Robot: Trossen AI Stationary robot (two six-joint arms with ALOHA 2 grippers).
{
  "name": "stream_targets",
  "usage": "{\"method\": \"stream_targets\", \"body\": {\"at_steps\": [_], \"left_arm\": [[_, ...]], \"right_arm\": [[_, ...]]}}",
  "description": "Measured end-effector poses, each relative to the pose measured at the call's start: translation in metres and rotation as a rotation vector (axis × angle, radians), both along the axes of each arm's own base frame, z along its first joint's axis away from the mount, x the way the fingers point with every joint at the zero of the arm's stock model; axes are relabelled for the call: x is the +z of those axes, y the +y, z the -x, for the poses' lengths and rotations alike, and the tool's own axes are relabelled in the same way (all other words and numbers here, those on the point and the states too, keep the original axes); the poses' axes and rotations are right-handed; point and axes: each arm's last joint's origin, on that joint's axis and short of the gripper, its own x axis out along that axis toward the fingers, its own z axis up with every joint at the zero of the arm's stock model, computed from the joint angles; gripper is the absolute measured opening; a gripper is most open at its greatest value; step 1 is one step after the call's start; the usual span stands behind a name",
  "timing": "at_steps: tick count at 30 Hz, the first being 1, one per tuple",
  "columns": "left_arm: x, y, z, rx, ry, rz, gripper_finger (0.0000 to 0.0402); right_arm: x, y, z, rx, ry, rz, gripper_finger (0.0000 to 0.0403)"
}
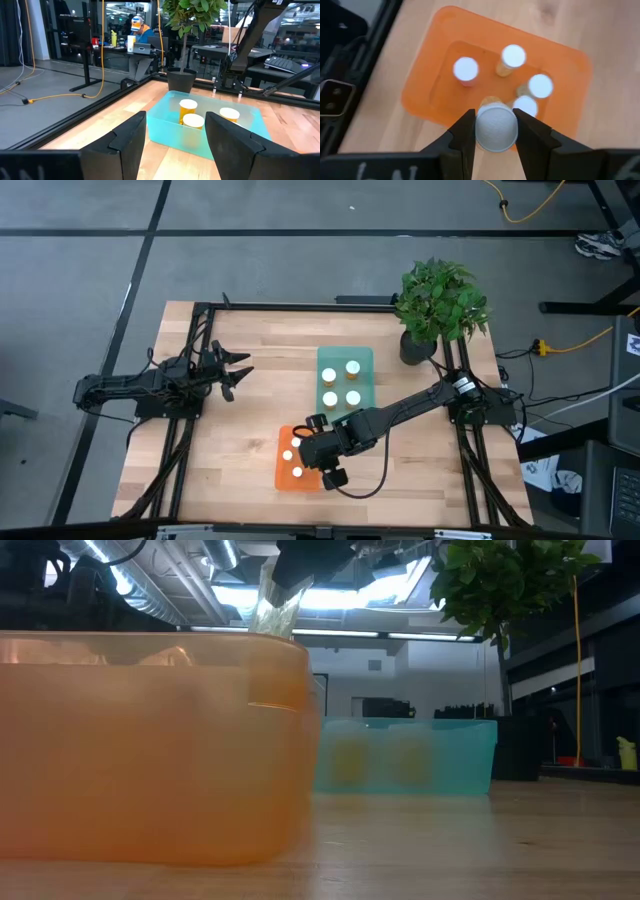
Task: Pick and place medicine bottles into bin by pill shape (circle, oval)
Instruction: Put the small yellow pill bottle into the orange bin
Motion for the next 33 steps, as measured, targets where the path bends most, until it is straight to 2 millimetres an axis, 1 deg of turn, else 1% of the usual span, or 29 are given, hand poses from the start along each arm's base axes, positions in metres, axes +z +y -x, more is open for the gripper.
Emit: {"method": "stream_targets", "body": {"at_steps": [2,7,12,16,21,27,33], "left_arm": [[0.000,0.000,0.000,0.000,0.000,0.000,0.0195],[0.000,0.000,0.000,0.000,0.000,0.000,0.0195],[0.000,0.000,0.000,0.000,0.000,0.000,0.0195],[0.000,0.000,0.000,0.000,0.000,0.000,0.0195],[0.000,0.000,0.000,0.000,0.000,0.000,0.0195],[0.000,0.000,0.000,0.000,0.000,0.000,0.0195],[0.000,0.000,0.000,0.000,0.000,0.000,0.0195]], "right_arm": [[-0.004,0.001,-0.001,0.020,0.007,-0.003,0.0117],[-0.022,0.003,-0.006,0.058,0.047,0.024,0.0117],[-0.032,0.005,-0.010,0.062,0.059,0.022,0.0117],[-0.038,0.007,-0.015,0.065,0.032,0.013,0.0117],[-0.053,0.008,-0.019,0.080,0.053,0.026,0.0117],[-0.058,0.009,-0.020,0.081,0.062,0.024,0.0117],[-0.058,0.009,-0.021,0.089,0.064,0.010,0.0117]]}}
